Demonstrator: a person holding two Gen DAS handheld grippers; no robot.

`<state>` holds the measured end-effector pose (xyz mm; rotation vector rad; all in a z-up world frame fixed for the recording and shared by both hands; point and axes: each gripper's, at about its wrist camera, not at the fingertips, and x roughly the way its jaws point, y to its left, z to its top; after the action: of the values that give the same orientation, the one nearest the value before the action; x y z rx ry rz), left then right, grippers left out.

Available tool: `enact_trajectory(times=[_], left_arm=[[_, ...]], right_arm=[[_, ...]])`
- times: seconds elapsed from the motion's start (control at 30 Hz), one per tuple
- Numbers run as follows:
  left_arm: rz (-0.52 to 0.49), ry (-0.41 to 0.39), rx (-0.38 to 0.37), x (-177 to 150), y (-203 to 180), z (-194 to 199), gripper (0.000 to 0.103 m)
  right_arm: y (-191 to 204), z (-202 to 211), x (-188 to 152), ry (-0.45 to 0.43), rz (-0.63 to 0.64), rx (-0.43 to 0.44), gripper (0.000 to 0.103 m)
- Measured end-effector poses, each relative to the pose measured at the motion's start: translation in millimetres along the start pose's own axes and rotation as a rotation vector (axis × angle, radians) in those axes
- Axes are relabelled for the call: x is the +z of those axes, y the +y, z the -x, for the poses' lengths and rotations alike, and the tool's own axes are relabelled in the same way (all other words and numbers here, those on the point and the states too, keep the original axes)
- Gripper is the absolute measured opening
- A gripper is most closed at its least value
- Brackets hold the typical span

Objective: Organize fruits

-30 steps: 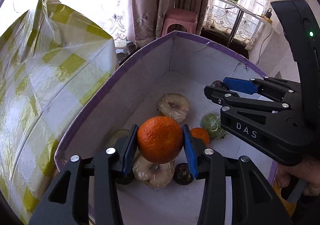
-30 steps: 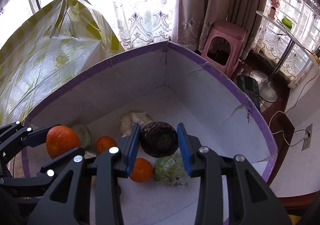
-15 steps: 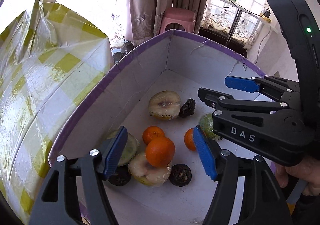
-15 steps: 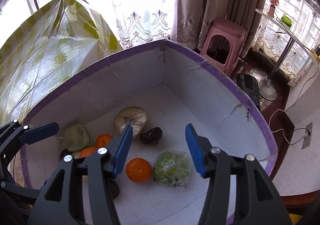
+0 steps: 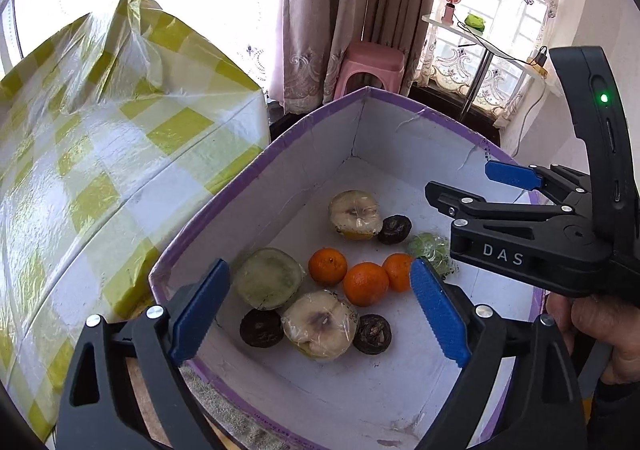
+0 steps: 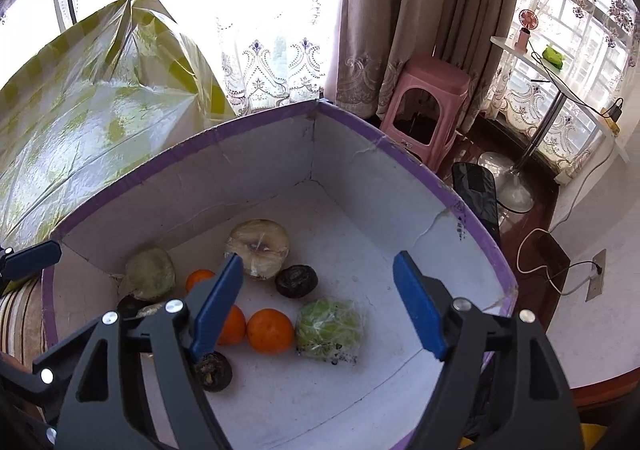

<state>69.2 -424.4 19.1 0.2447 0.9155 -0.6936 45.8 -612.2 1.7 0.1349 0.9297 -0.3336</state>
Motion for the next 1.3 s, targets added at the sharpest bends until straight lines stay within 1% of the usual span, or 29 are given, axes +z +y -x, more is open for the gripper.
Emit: enact_trajectory(times=[0.1,0.17,0.23,0.33,0.37,0.4,0.47,0.5,0.57,0.6,1.07,1.3], left_arm=[[0.048,-0.023,-0.031,-12.4,11.4,13.6,0.088],[0.066,-0.057,-0.022,-20.0,16.1,25.9,0.088],[0.079,-0.066,-0.032,-25.4,16.7,32.7,0.088],[0.084,-0.066,-0.080,-37.8,16.6,39.2,0.089],[0.094,-0.058,-0.110,-40.9,17.6,39.7,0.097],[0.110,-0.055,-0.143,-43.6,18.5,39.9,0.099],[0.121,-0.058,-0.171,-46.7,18.8,41.4,0.099],[0.123,-0.062,-0.160,-47.4,18.8,42.3,0.099],[0.114,-0.067,-0.114,-47.3,16.6,44.1,0.099],[0.107,-0.066,-0.110,-47.2,15.9,44.0,0.099],[0.083,-0.042,-0.088,-48.4,14.0,38.4,0.099],[0.088,-0.035,-0.085,-48.8,15.5,36.8,0.099]], right_arm=[[5.3,12.3,-10.4,-0.006,0.016,-0.010,0.079],[10.2,20.6,-18.3,-0.005,0.026,-0.017,0.079],[13.2,28.7,-26.3,-0.004,0.031,-0.034,0.079],[13.8,40.6,-39.2,0.005,0.025,-0.047,0.079],[13.9,44.5,-43.0,0.007,0.028,-0.052,0.079],[13.6,47.8,-46.9,0.010,0.031,-0.062,0.079],[11.7,53.6,-52.5,0.016,0.030,-0.069,0.079],[10.5,56.1,-54.9,0.018,0.029,-0.073,0.079],[9.9,58.4,-58.9,0.024,0.032,-0.081,0.079],[10.6,58.4,-59.5,0.028,0.034,-0.084,0.079],[10.1,56.2,-57.6,0.032,0.035,-0.089,0.079],[9.4,55.9,-57.7,0.031,0.036,-0.084,0.079]])
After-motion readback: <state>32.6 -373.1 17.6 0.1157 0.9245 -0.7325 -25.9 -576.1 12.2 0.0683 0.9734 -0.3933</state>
